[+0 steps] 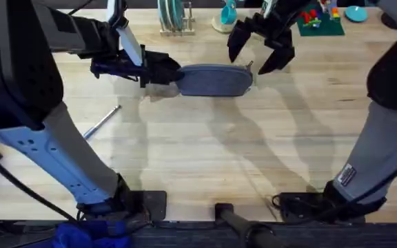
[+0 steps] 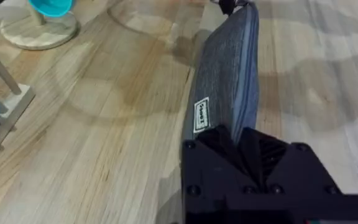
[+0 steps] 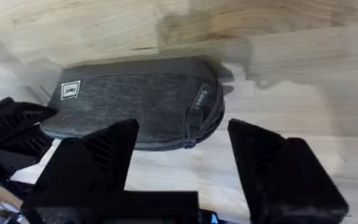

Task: Unzip the bag, pick up the pens from the table one at a time and place them inside, then zip the bag closed.

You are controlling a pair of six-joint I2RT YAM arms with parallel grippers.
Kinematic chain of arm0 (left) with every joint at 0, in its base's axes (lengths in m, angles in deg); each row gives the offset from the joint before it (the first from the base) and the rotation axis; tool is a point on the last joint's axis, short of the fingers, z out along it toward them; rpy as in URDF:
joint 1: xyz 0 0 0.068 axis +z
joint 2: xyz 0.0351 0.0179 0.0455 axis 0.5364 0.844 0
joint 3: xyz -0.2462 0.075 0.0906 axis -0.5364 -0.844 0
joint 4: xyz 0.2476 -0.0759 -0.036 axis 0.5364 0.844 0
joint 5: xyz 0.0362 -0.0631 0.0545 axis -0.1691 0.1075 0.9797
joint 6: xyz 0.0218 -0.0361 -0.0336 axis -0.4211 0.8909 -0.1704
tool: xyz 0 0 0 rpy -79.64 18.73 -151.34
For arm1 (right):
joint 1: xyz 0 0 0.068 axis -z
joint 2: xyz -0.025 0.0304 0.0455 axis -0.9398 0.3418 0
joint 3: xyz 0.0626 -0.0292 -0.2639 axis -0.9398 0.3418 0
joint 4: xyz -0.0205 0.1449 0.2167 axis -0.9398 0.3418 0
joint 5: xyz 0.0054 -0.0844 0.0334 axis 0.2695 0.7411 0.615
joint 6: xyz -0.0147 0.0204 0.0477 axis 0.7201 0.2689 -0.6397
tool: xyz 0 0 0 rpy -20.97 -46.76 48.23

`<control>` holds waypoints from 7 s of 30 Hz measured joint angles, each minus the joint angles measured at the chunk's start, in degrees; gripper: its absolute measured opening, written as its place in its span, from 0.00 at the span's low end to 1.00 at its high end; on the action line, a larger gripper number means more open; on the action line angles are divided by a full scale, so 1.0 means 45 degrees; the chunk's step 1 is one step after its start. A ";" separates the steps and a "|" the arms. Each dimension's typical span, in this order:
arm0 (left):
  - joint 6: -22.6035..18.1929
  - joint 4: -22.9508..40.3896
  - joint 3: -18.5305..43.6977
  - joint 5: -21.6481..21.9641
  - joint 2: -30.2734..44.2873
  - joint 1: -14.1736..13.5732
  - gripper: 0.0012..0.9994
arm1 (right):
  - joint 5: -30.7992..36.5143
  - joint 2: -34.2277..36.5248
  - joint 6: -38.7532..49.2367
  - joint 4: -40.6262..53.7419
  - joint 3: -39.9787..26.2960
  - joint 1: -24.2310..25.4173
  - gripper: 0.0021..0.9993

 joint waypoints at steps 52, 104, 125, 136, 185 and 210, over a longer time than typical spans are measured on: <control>0.0000 0.0149 0.0000 0.0005 0.0000 0.0000 0.04 | 0.0211 0.0394 0.0332 0.0768 -0.0014 0.0024 0.03; 0.0000 0.0180 0.0010 0.0019 0.0000 0.0010 0.04 | 0.1122 0.0391 0.1055 0.1618 -0.1956 -0.1369 0.03; 0.0000 0.0175 0.0010 0.0049 0.0000 0.0083 0.04 | 0.1316 0.0391 0.1306 -0.0225 -0.1954 -0.2688 0.03; 0.0000 0.0175 0.0010 0.0049 0.0000 0.0083 0.04 | 0.1322 0.0391 0.1337 -0.0868 -0.1953 -0.3237 0.03; 0.0000 0.0180 0.0015 0.0045 0.0000 0.0084 0.04 | 0.1444 0.0391 0.0943 -0.3037 -0.1953 -0.4898 0.03; 0.0000 0.0194 0.0015 0.0049 -0.0001 0.0175 0.04 | 0.1389 0.0813 0.0608 -0.3561 -0.1953 -0.5285 0.03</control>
